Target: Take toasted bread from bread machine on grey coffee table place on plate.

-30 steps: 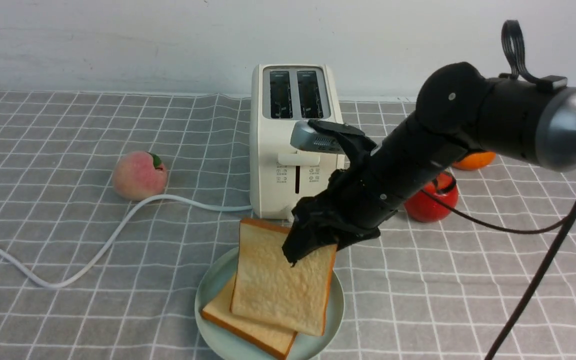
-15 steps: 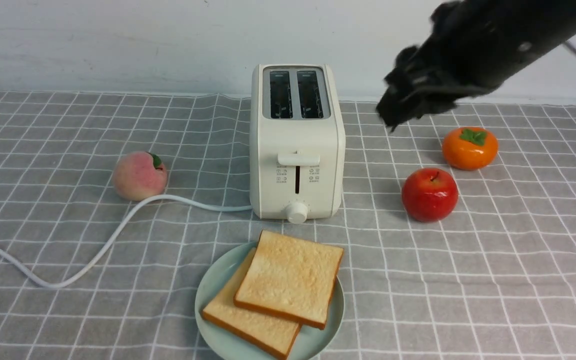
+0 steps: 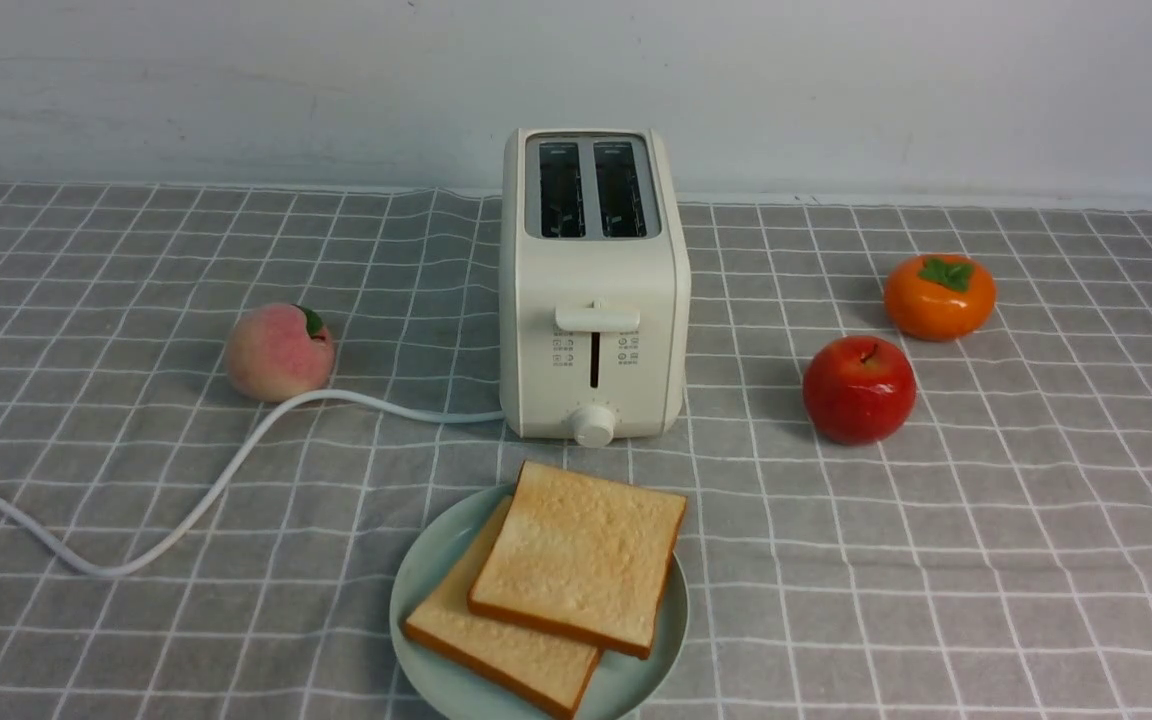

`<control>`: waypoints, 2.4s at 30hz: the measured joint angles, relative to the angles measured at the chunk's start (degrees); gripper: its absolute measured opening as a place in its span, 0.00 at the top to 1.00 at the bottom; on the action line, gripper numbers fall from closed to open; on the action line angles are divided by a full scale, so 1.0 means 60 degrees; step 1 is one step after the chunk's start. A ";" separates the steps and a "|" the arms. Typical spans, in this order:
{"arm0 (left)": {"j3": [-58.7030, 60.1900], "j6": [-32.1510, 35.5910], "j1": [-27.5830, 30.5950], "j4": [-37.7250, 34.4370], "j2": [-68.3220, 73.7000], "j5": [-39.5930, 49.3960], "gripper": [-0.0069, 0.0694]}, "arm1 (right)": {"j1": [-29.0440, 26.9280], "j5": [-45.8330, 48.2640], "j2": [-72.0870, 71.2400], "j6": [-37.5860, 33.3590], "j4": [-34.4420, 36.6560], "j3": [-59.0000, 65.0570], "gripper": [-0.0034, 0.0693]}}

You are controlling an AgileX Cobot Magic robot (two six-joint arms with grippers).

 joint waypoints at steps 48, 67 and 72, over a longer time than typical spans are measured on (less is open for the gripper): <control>0.0000 0.0009 0.0000 0.0504 0.0000 -0.0624 0.90 | 0.0000 -0.8081 -0.7186 0.2368 -0.2708 1.0152 0.87; 0.3315 0.1688 0.1562 -0.0977 -0.1486 -0.3219 0.89 | 0.0000 -0.8081 -0.7186 0.2368 -0.2708 1.0152 0.83; 0.5296 0.2814 0.2815 -0.2174 -0.2523 -0.3688 0.88 | 0.0000 -0.8081 -0.7186 0.2368 -0.2708 1.0152 0.82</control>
